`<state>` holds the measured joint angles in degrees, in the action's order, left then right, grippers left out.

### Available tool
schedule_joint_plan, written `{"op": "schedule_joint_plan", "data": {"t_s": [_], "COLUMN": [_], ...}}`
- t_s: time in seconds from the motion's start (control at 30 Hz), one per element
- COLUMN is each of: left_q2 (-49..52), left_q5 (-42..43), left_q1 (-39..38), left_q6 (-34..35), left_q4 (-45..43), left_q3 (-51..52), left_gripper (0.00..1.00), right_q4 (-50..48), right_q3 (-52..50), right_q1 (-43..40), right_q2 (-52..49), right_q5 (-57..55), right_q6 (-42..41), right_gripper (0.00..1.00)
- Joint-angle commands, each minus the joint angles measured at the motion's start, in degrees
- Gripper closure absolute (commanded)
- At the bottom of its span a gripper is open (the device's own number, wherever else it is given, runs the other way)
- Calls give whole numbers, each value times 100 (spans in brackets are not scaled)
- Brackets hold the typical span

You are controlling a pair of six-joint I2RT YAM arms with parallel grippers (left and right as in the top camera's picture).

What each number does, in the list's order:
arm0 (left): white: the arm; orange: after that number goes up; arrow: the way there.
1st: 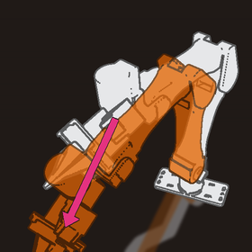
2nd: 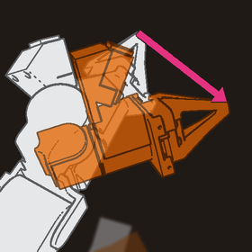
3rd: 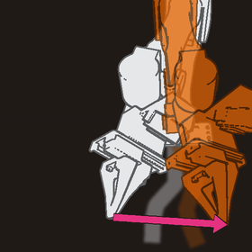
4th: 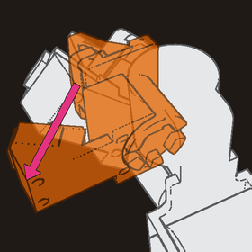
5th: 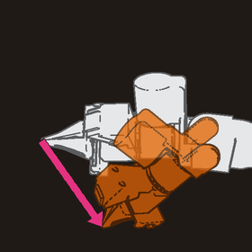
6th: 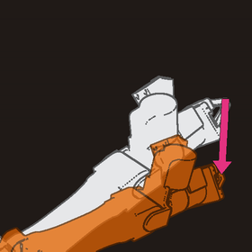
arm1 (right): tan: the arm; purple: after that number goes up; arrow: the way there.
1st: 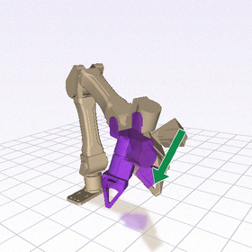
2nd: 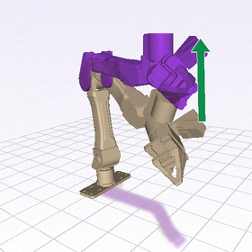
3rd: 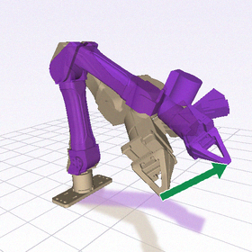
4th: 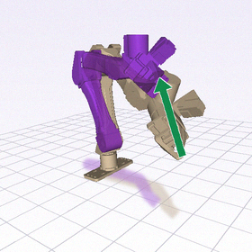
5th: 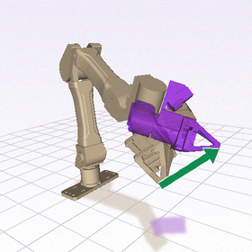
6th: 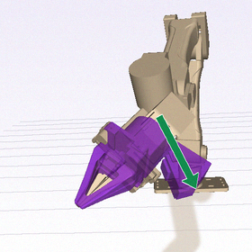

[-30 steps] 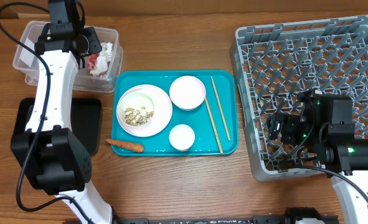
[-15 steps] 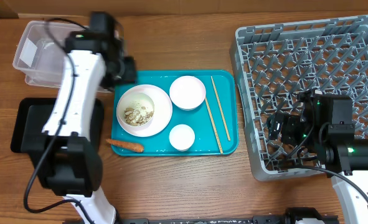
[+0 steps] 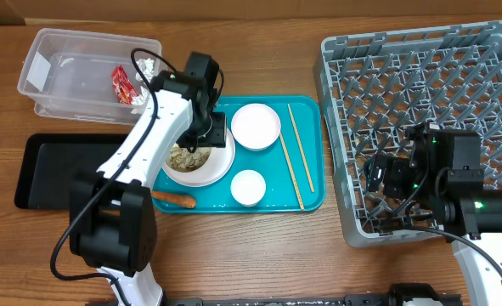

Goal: Sort waste into correct bins and load items into the dishwasher
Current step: 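Grasp the white rice bowl on the plate with the left gripper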

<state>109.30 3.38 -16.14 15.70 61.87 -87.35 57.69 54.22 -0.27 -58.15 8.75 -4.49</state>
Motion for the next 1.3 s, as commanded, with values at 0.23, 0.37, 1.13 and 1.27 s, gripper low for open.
{"op": "schedule_joint_plan", "data": {"t_s": [0.23, 0.37, 1.13, 1.27], "left_q2": [-138, -136, -448, -682], "left_q5": [70, 70, -350, -400], "left_q1": [-28, -28, 13, 181], "left_q6": [278, 278, 284, 363], "left_q4": [-1300, -1578, 37, 422], "left_q3": [1123, 1370, -76, -214], "left_gripper": [53, 59, 96, 96], "right_q4": [-15, -13, 13, 13], "right_q3": [168, 168, 168, 168], "right_q1": [31, 31, 31, 31], "right_q2": [15, 15, 15, 15], "right_q5": [35, 33, 35, 35], "right_q6": [-28, -28, -28, -28], "right_gripper": [0, 0, 0, 0]}}
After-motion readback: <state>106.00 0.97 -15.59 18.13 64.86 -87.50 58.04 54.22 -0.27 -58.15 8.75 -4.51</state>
